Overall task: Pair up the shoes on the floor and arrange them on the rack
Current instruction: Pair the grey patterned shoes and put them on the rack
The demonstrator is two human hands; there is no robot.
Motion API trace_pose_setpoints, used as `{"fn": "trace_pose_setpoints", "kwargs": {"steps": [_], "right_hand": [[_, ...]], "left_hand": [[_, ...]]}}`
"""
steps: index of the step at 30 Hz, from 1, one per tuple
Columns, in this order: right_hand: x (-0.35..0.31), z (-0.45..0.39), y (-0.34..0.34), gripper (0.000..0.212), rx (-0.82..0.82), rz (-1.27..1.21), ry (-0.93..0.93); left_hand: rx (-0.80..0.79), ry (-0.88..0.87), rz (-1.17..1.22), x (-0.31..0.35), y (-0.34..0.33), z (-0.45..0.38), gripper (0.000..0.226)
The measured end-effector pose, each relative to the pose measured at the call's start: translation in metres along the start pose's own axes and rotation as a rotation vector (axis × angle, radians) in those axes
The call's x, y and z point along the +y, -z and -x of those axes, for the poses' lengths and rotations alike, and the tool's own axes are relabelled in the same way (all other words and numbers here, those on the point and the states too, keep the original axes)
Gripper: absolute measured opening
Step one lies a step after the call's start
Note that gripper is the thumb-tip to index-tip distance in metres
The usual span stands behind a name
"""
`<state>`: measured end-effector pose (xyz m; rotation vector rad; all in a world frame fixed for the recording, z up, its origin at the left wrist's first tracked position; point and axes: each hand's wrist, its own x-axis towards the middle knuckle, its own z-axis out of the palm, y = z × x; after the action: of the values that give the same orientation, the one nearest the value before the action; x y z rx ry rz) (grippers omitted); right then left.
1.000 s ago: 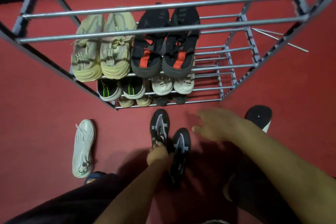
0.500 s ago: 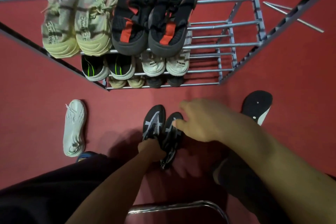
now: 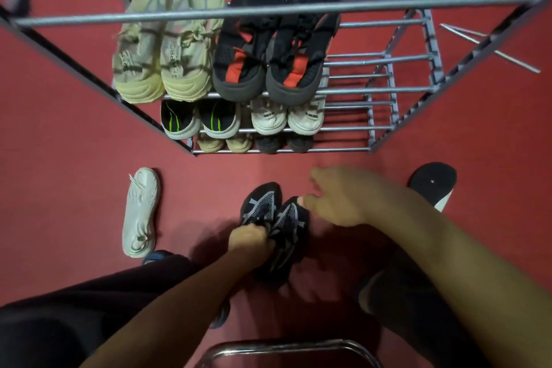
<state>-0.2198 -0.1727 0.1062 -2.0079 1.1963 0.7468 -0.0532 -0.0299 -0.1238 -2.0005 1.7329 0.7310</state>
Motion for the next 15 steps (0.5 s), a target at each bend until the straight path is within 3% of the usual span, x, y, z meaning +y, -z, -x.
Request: {"fn": "trace_pose_setpoints", "kwargs": {"steps": [10, 15], "right_hand": [[-0.004, 0.032, 0.017, 0.055, 0.139, 0.040, 0.060], [0.006, 0.063, 0.025, 0.067, 0.197, -0.075, 0.060]], "left_hand": [[0.337, 0.047, 0.070, -0.013, 0.149, 0.150, 0.046], [0.604, 0.050, 0.086, -0.029, 0.247, 0.222, 0.044]]}}
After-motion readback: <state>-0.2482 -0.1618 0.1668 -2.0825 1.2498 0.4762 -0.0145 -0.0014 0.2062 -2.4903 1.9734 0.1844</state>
